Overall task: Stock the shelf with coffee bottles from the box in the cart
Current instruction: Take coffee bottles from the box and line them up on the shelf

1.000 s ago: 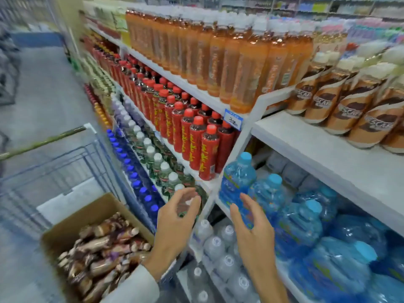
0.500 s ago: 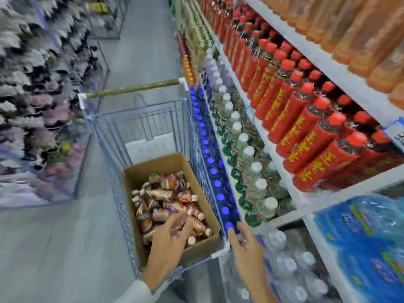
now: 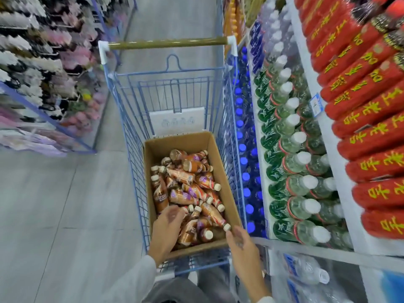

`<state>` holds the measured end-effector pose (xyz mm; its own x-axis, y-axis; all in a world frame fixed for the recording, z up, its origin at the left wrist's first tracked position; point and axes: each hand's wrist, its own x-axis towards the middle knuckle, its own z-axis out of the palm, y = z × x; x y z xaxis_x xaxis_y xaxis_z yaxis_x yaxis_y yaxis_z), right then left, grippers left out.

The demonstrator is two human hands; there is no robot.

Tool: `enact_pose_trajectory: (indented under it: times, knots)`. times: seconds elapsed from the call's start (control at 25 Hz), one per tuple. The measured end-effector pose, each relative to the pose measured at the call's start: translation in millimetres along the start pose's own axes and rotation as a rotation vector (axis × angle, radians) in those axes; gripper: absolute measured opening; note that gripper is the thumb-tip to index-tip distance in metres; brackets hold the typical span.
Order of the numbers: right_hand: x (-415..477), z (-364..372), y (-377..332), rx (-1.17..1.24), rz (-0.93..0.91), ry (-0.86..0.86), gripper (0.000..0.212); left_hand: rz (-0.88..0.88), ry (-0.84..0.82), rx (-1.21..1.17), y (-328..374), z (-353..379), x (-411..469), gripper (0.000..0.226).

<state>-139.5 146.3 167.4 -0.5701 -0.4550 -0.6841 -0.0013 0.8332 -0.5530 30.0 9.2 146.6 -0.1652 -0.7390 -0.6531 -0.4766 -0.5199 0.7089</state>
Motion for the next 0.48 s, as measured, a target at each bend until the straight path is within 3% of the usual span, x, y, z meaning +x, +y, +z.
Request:
enact_pose_trajectory:
  times: [0.24, 0.36, 0.48]
  knots:
    - [33, 3, -5, -0.111, 0.012, -0.095, 0.048, -0.389, 0.071, -0.33, 2, 44, 155, 0.086]
    - [56, 4, -2, -0.102, 0.05, -0.119, 0.046, -0.547, 0.068, -0.529, 20, 67, 201, 0.076]
    - [75, 4, 0, -0.075, 0.082, -0.108, 0.045, -0.584, 0.023, -0.6, 23, 88, 229, 0.069]
